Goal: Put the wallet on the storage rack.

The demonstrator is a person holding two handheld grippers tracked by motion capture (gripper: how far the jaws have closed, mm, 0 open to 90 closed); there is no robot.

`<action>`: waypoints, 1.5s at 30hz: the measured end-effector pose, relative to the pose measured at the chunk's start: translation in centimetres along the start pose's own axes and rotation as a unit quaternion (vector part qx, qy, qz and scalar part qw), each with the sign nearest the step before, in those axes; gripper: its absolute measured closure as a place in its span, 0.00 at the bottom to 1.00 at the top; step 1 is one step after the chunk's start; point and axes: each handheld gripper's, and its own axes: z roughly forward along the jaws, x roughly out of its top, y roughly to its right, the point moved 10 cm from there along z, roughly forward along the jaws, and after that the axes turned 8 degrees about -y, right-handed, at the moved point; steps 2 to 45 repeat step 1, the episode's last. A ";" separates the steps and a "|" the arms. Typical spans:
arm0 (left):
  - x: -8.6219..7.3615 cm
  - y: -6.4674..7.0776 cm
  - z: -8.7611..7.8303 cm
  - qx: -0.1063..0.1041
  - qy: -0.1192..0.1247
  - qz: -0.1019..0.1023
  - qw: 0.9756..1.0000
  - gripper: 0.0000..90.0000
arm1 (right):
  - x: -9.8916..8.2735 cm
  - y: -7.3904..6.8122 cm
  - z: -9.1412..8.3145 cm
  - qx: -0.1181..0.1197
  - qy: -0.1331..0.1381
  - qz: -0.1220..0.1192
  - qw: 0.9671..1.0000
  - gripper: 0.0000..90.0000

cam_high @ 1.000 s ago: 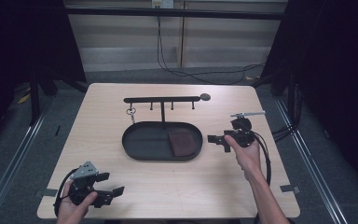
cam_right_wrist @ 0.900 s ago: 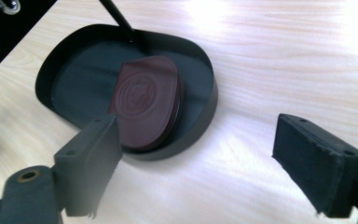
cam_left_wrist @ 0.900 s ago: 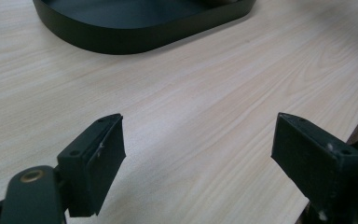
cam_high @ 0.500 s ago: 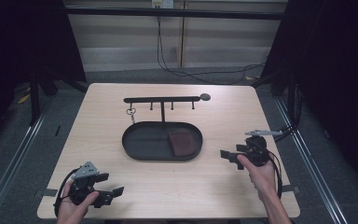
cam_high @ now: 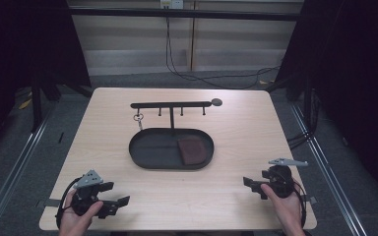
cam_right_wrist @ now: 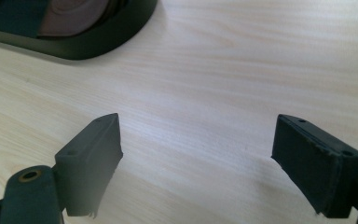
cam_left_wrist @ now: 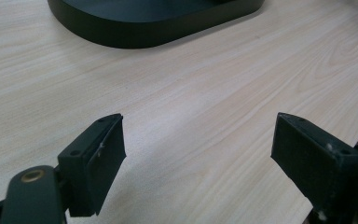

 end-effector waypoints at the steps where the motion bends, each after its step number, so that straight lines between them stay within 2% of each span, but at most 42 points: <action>1: 0.0 0.0 0.0 0.000 -0.001 -0.001 1.000 0.19 | 0.0 0.0 0.0 0.000 0.000 0.000 1.000 0.17; 45: 0.0 0.0 0.0 0.000 -0.001 -0.001 1.000 0.19 | 0.0 0.0 0.0 0.000 0.000 0.000 1.000 0.17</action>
